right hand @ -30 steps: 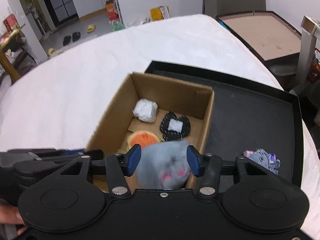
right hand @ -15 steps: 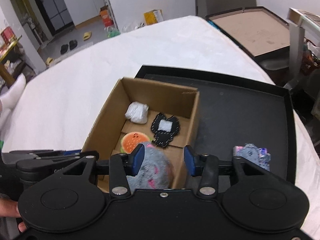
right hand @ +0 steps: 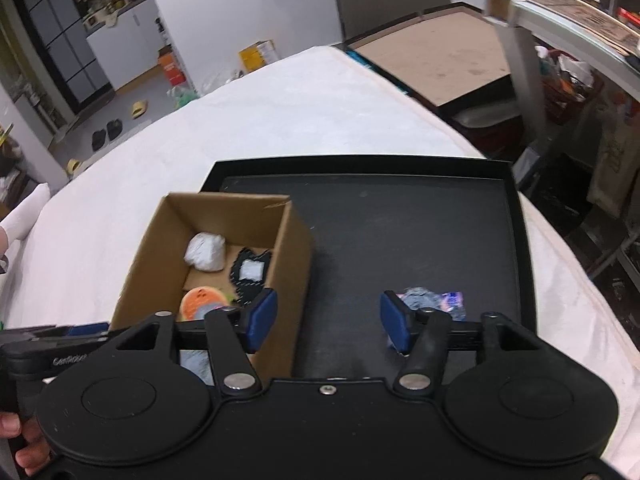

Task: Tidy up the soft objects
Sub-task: 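Lower the right gripper onto the blue patterned cloth plush and close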

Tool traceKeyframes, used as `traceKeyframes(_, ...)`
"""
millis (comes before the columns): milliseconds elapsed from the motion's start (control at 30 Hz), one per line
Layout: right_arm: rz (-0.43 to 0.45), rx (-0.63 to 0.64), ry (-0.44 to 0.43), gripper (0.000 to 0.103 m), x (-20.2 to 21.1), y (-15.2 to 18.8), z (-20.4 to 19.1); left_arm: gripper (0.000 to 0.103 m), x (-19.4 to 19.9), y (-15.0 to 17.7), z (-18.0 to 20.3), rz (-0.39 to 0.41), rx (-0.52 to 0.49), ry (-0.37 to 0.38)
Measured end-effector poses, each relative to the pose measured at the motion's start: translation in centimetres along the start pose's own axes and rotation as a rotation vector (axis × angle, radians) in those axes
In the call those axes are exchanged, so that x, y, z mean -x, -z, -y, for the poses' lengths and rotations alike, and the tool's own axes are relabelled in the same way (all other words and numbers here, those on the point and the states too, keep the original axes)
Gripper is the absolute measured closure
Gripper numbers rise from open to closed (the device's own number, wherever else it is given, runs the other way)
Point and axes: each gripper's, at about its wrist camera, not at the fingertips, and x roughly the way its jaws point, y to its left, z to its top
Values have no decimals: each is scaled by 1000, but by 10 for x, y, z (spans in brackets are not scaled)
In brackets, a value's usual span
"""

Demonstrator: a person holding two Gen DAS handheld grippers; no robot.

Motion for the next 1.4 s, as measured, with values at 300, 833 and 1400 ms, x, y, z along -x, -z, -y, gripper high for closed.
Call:
traceKeyframes(300,2,-78,0,25,-18,4,43,33,-8,1,13,-25,-35,-54)
traceKeyframes(833,-106,-207,-10,37,-73,29,86,33,-25,-6,34,-65,-71,-117)
traceKeyframes(1400,-138,-174,-23,82,-82,36,90,30,-27,-5,43,-73,-96,-149)
